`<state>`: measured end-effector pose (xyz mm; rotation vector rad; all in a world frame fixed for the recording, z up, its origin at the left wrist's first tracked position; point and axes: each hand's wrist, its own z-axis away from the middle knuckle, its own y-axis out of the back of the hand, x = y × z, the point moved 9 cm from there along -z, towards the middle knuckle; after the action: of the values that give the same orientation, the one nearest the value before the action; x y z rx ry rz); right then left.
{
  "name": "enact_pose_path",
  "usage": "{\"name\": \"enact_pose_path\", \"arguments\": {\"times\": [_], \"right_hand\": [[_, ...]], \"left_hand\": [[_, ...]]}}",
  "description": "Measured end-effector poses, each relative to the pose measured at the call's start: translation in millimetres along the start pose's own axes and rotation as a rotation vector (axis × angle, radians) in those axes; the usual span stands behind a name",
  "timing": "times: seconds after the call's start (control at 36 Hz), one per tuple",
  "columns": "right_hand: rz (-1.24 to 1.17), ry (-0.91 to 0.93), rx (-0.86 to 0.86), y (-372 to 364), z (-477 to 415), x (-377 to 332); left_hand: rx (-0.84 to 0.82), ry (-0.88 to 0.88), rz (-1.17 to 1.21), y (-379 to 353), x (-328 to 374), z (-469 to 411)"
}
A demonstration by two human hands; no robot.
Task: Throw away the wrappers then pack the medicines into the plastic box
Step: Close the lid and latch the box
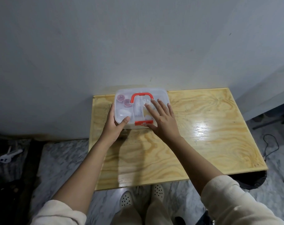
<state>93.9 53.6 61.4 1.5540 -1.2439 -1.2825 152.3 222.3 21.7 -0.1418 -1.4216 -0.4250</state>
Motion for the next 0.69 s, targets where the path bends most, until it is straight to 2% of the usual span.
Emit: {"name": "enact_pose_path", "arguments": {"times": [0.17, 0.28, 0.39, 0.47, 0.69], "right_hand": [[0.020, -0.009, -0.009, -2.3, 1.5, -1.6], [-0.140, -0.036, -0.040, 3.1, -0.7, 3.0], [-0.325, -0.273, 0.032, 15.2, 4.3, 25.5], [-0.506, -0.450, -0.002, 8.1, 12.4, 39.1], [-0.672, -0.557, 0.099, 20.5, 21.8, 66.0]], "left_hand": [[-0.004, 0.017, 0.003, 0.9, -1.7, -0.7], [-0.001, 0.030, -0.002, 3.0, -2.7, -3.2], [-0.008, 0.059, 0.014, 3.5, -5.1, -4.9], [0.012, 0.067, 0.043, 2.8, -5.8, -4.9], [0.012, 0.070, 0.050, -17.3, -1.2, -7.8]]}}
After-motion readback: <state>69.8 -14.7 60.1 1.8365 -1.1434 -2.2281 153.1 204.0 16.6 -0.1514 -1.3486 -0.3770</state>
